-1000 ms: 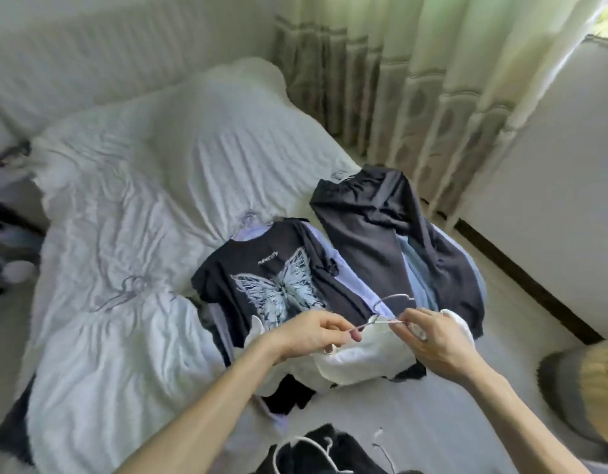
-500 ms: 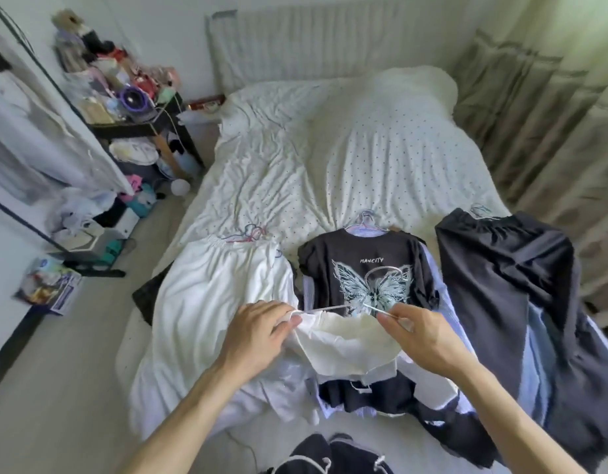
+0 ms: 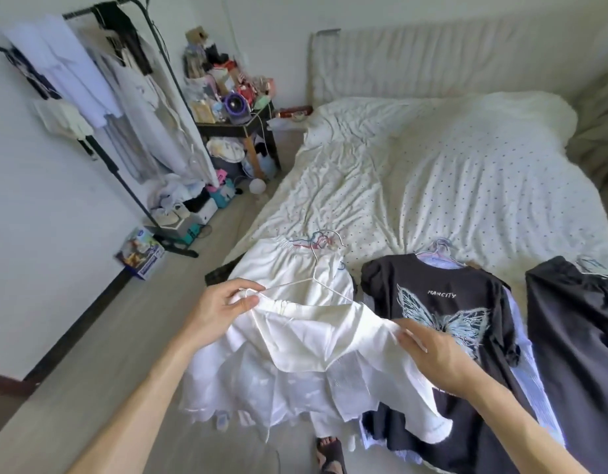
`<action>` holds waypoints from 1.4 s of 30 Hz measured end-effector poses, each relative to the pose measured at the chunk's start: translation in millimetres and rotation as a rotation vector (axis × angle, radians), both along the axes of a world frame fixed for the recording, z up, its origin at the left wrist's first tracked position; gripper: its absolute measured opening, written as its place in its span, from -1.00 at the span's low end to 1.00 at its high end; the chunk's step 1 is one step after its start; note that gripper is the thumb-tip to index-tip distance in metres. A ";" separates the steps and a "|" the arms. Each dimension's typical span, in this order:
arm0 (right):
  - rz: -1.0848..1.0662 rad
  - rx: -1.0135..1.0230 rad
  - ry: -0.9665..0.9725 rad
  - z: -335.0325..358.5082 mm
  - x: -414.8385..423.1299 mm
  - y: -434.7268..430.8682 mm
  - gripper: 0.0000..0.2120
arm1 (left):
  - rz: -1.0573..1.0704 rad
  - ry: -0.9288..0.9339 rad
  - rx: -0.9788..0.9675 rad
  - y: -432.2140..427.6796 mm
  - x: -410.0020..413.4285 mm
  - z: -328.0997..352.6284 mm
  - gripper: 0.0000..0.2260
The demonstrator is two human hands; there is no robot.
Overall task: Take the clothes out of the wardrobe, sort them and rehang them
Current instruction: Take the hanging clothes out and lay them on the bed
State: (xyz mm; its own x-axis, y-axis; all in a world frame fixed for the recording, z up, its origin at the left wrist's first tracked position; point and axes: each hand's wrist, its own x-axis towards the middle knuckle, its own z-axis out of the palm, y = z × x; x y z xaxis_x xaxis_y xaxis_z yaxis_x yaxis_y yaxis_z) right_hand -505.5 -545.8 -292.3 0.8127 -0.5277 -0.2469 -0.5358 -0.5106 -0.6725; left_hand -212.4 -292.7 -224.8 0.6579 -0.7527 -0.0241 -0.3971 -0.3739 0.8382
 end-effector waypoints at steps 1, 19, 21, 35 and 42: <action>0.006 0.005 -0.014 -1.2 13.6 2.4 -0.78 | 0.024 -0.001 0.005 2.0 12.0 1.1 -0.83; -0.582 0.316 0.010 -111.7 318.5 -68.0 -0.90 | 0.006 -0.173 0.329 -160.3 333.4 -131.7 -0.88; -0.654 0.318 0.061 -130.5 337.2 -85.3 -0.87 | -0.023 -0.153 0.367 -190.5 358.2 -164.0 -0.88; -0.795 0.467 0.275 -246.6 424.0 -170.3 -0.50 | -0.129 -0.521 0.624 -329.3 449.8 -352.6 -0.86; -0.285 0.251 0.643 -307.1 426.2 -146.6 -0.13 | -0.270 -0.459 0.661 -315.2 416.4 -407.6 -0.43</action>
State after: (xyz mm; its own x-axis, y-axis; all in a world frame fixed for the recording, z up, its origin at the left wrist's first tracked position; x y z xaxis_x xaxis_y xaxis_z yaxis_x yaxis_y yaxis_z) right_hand -79.3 -692.4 -599.4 0.3078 -0.5615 -0.7681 -0.9513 -0.1658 -0.2600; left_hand 204.0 -607.9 -632.4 0.5094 -0.8105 -0.2893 -0.7907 -0.5735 0.2143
